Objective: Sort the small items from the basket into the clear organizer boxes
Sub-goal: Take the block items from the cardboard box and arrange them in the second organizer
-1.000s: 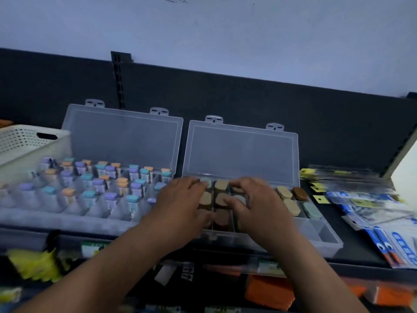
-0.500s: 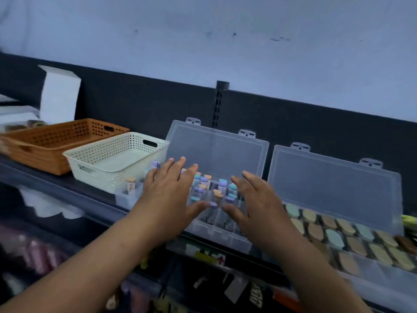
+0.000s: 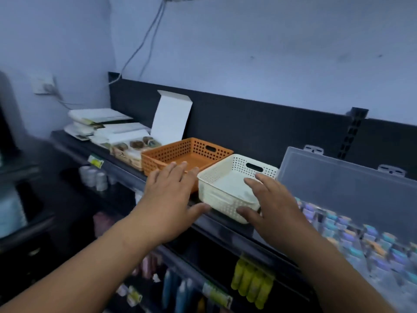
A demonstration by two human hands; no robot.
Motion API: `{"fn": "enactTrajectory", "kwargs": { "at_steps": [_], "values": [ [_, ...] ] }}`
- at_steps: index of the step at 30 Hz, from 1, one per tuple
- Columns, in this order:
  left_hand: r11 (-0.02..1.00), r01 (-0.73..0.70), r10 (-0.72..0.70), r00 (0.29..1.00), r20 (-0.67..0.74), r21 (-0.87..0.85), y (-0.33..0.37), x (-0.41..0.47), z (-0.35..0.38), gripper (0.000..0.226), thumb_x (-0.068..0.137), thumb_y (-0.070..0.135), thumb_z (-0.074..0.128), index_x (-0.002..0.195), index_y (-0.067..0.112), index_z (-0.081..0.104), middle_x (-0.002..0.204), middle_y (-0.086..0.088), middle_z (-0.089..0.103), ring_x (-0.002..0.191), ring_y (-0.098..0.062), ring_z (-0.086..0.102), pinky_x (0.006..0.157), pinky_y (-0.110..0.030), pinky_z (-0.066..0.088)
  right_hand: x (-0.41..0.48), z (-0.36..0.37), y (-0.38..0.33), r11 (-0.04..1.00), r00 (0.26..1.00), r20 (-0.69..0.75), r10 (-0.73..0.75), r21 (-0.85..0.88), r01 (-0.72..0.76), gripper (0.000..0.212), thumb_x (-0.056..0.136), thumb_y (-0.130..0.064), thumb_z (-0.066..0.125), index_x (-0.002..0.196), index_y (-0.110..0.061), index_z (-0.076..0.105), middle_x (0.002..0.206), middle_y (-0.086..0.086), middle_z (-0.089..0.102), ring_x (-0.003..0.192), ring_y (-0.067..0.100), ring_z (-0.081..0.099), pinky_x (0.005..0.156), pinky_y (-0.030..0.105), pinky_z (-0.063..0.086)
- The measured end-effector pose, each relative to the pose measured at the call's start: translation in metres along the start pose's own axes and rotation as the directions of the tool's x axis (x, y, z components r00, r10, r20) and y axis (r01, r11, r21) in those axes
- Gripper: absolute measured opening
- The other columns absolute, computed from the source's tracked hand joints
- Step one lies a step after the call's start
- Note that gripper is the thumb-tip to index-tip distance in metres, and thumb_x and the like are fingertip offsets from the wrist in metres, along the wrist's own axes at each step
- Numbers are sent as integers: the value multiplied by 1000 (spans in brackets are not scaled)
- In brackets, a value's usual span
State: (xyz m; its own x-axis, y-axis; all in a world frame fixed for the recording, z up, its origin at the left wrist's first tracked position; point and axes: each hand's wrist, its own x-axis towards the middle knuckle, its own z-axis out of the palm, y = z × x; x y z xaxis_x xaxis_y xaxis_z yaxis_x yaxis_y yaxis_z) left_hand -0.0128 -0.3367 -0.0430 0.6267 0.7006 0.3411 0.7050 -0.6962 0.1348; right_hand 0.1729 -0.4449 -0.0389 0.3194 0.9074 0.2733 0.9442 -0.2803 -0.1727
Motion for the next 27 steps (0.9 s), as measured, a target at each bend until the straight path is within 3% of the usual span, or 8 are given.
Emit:
{"fn": "enactTrajectory", "kwargs": {
  "at_steps": [11,20,27],
  "values": [
    [990,138,-138,990,-17,16,-147,20,-18,86,84,71,36,152,27,5,160,0,7,146,-17,6,118,-40,9,102,22,-103,982,976,113,-185,3,186,72,92,-52,52,152,-31,19,161,-8,10,147,14,10,118,33,12],
    [977,213,-214,977,-12,-17,-220,80,-16,81,86,61,49,151,26,14,158,2,15,144,-17,19,117,-36,21,210,42,-131,941,928,166,-334,5,338,77,87,-56,57,151,-34,20,159,-12,15,145,12,20,118,39,24],
    [965,261,-261,965,18,-38,-276,160,0,77,90,54,51,151,24,15,155,3,23,141,-15,24,112,-31,25,306,70,-147,906,874,245,-419,57,418,72,90,-56,52,150,-38,17,160,-13,13,145,10,19,118,35,24]
  ]
}}
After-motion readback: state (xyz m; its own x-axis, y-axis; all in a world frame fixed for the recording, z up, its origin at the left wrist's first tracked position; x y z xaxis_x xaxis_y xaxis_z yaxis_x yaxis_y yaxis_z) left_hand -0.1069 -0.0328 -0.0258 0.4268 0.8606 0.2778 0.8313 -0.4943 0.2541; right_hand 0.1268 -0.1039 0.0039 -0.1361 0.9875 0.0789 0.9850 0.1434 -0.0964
